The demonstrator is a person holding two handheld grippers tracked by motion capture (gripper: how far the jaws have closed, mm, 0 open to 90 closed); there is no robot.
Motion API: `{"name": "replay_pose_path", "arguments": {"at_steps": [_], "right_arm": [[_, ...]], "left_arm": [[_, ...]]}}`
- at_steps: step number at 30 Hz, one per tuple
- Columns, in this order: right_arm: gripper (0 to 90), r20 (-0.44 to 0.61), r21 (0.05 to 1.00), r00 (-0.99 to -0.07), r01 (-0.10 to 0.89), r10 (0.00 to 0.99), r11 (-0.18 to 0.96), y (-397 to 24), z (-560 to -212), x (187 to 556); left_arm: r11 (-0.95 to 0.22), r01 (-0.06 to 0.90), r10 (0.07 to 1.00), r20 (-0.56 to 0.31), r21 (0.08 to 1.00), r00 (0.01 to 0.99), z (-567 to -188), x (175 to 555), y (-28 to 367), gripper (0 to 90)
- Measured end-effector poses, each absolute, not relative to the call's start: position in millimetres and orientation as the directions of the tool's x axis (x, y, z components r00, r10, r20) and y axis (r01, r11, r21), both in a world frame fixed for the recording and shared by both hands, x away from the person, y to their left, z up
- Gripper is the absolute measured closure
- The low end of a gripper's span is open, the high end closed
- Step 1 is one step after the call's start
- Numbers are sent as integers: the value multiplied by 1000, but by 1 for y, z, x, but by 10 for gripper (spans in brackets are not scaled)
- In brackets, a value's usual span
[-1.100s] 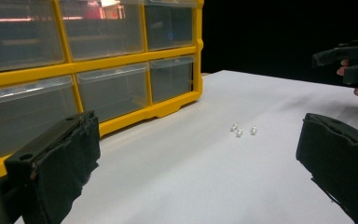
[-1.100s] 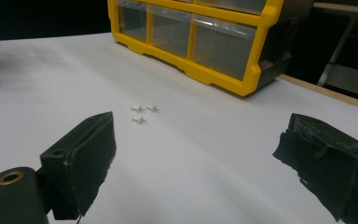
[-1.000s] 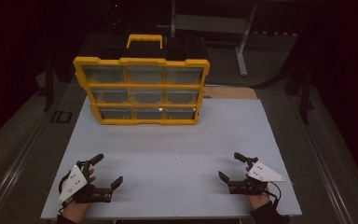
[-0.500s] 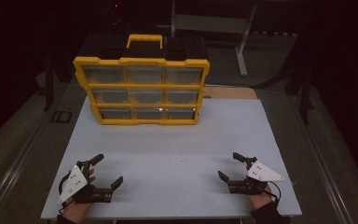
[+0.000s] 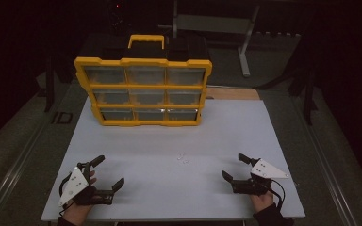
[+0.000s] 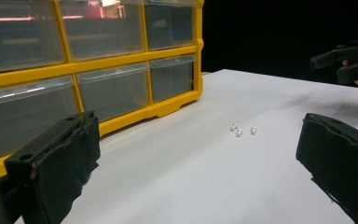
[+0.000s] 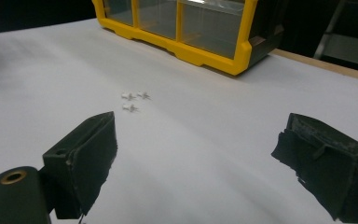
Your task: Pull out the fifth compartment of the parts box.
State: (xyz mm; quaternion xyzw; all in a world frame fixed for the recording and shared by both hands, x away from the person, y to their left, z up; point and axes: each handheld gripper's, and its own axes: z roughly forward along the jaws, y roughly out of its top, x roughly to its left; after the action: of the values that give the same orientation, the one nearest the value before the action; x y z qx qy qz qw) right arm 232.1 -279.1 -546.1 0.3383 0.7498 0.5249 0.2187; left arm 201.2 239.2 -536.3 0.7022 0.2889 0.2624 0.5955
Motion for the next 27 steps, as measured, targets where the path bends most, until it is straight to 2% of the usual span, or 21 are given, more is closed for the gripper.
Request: {"name": "replay_pose_path", "arguments": {"at_steps": [16,27], "right_arm": [[98,-54,950,-710,180,702,255,-272,-499,230],[99,-133,955,-738,85,662,286,-258,-454,252]], "left_arm": [[-104,104,720,2,989,694,-535,201,239,0],[-98,103,721,-1,990,693,-535,201,239,0]]}}
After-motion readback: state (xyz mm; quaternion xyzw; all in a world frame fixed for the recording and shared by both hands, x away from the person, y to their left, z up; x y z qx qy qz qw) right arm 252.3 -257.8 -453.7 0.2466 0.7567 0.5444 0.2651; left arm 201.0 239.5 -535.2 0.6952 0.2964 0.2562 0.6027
